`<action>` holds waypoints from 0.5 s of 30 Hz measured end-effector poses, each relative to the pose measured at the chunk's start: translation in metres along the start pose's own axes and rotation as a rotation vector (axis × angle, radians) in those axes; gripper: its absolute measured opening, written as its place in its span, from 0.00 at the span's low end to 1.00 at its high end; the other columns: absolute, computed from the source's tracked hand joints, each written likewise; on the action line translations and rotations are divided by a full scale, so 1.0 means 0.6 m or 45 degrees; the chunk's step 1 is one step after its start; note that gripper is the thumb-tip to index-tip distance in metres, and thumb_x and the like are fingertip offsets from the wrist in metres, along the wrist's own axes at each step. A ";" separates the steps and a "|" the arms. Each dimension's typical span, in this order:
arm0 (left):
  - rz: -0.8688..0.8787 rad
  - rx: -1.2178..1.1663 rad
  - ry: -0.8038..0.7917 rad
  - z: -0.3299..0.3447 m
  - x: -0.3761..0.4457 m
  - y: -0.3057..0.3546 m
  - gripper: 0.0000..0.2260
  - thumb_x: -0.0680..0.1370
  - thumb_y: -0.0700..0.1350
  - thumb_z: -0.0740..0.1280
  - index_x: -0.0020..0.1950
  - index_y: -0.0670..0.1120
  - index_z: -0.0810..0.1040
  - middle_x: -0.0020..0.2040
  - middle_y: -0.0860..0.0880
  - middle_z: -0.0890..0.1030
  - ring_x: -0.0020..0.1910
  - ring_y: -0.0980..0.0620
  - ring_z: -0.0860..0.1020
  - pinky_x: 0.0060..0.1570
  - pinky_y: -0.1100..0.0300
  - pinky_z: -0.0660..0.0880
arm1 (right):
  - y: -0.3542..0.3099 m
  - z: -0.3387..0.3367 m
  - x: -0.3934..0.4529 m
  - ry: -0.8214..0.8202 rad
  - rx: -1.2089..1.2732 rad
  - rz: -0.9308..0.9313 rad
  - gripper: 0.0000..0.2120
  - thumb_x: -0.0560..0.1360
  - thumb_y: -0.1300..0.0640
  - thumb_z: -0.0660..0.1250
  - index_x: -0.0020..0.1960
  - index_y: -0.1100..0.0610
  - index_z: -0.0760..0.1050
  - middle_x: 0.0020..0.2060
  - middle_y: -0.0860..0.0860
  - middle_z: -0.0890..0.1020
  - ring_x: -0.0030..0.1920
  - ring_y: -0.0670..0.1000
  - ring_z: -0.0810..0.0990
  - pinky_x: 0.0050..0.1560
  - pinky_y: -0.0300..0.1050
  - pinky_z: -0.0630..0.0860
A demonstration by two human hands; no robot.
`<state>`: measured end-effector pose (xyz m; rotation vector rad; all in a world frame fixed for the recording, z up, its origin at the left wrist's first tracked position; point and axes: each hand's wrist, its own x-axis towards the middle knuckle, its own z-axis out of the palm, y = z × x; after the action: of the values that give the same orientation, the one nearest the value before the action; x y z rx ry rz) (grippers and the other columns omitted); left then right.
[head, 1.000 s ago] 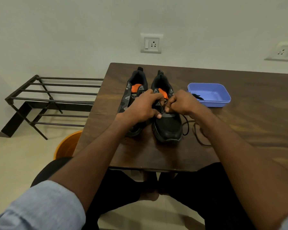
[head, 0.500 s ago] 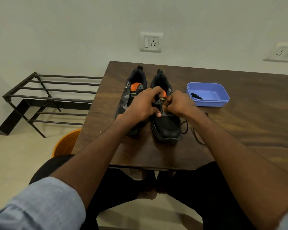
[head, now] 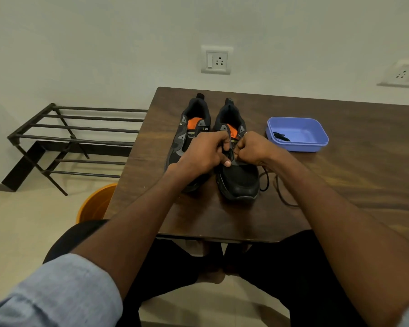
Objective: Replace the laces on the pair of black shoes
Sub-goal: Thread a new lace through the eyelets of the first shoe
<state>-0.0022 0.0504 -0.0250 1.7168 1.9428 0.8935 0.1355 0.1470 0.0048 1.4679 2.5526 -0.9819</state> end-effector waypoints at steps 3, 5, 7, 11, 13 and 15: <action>0.000 0.014 -0.022 0.001 0.001 -0.001 0.12 0.71 0.34 0.77 0.43 0.47 0.77 0.39 0.48 0.80 0.40 0.51 0.83 0.46 0.46 0.82 | -0.002 0.000 0.000 -0.031 0.039 0.030 0.09 0.78 0.66 0.64 0.50 0.69 0.81 0.41 0.58 0.79 0.45 0.53 0.76 0.47 0.49 0.78; 0.004 0.026 -0.033 0.002 0.004 0.000 0.11 0.72 0.34 0.76 0.42 0.48 0.78 0.39 0.49 0.81 0.40 0.53 0.84 0.47 0.47 0.82 | -0.002 0.001 0.000 -0.028 0.060 0.049 0.07 0.79 0.66 0.64 0.47 0.62 0.80 0.41 0.57 0.78 0.46 0.53 0.76 0.49 0.50 0.78; 0.026 0.073 -0.021 0.002 0.006 0.000 0.11 0.74 0.37 0.75 0.40 0.51 0.78 0.40 0.51 0.82 0.42 0.56 0.83 0.50 0.48 0.82 | 0.001 0.001 0.003 -0.035 0.071 0.038 0.07 0.79 0.66 0.64 0.49 0.65 0.81 0.44 0.59 0.79 0.47 0.53 0.77 0.55 0.53 0.80; 0.060 0.106 0.018 0.002 -0.001 0.007 0.11 0.78 0.40 0.72 0.39 0.52 0.77 0.41 0.53 0.81 0.44 0.56 0.80 0.52 0.48 0.81 | 0.004 -0.017 -0.002 -0.147 -0.037 -0.055 0.08 0.79 0.66 0.67 0.55 0.62 0.82 0.54 0.59 0.82 0.54 0.52 0.79 0.56 0.51 0.79; 0.048 -0.006 0.074 -0.013 -0.004 0.020 0.08 0.80 0.38 0.68 0.44 0.49 0.76 0.44 0.50 0.81 0.46 0.53 0.80 0.52 0.50 0.80 | 0.008 -0.028 -0.007 -0.223 -0.089 -0.104 0.12 0.78 0.65 0.70 0.58 0.52 0.77 0.55 0.53 0.79 0.56 0.52 0.77 0.53 0.46 0.75; -0.006 -0.351 0.174 -0.041 -0.003 0.039 0.02 0.83 0.37 0.64 0.51 0.41 0.76 0.47 0.45 0.83 0.47 0.49 0.83 0.46 0.56 0.81 | 0.018 -0.036 -0.009 -0.246 -0.101 -0.127 0.22 0.77 0.64 0.72 0.67 0.50 0.72 0.58 0.51 0.76 0.58 0.52 0.75 0.56 0.47 0.74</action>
<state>-0.0016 0.0445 0.0083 1.5265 1.8048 1.2412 0.1527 0.1586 0.0185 1.1742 2.5143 -0.9690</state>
